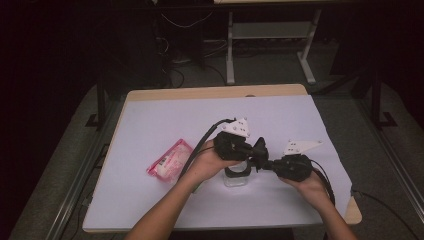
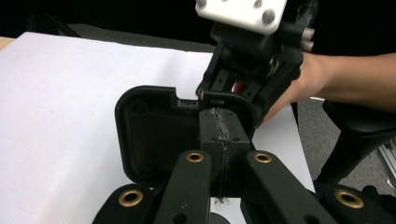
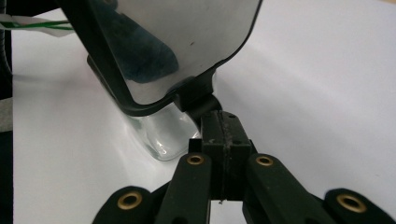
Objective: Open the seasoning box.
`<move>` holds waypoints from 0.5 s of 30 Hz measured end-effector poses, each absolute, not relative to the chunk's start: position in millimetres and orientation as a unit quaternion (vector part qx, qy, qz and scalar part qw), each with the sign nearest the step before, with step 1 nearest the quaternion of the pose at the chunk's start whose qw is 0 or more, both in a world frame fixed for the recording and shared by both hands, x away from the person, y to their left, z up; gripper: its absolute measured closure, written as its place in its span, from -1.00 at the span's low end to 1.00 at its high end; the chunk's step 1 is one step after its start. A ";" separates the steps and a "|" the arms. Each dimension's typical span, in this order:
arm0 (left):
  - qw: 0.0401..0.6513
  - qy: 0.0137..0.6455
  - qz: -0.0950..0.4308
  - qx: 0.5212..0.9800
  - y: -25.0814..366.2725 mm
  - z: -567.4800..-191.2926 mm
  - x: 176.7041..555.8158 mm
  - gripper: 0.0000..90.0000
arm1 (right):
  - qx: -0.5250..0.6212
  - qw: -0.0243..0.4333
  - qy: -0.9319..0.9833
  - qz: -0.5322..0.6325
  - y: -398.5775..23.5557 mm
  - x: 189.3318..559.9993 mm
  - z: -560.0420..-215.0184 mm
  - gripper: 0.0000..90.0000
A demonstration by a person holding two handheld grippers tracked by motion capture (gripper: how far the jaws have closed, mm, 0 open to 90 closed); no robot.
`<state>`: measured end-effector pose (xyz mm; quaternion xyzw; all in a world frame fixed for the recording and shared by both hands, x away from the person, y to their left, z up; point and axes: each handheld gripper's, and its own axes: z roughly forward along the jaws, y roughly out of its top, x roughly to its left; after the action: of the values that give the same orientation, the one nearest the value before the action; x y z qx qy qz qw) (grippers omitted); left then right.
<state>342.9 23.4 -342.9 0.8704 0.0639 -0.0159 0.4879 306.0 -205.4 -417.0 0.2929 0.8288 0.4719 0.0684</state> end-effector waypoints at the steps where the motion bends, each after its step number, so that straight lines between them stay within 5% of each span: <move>1: 0.488 0.065 -0.016 0.870 23.4 -342.8 342.6 0.99 | 0.293 0.068 0.829 0.472 -205.4 306.0 -417.0 1.00; 15: 0.485 0.064 -0.016 0.872 24.4 -342.7 343.5 0.99 | 0.295 0.068 0.824 0.479 -199.4 308.5 -419.1 1.00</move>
<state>343.5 24.4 -342.7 0.8721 0.0640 -0.0163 0.4848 308.5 -199.4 -419.1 0.2946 0.8240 0.4792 0.0682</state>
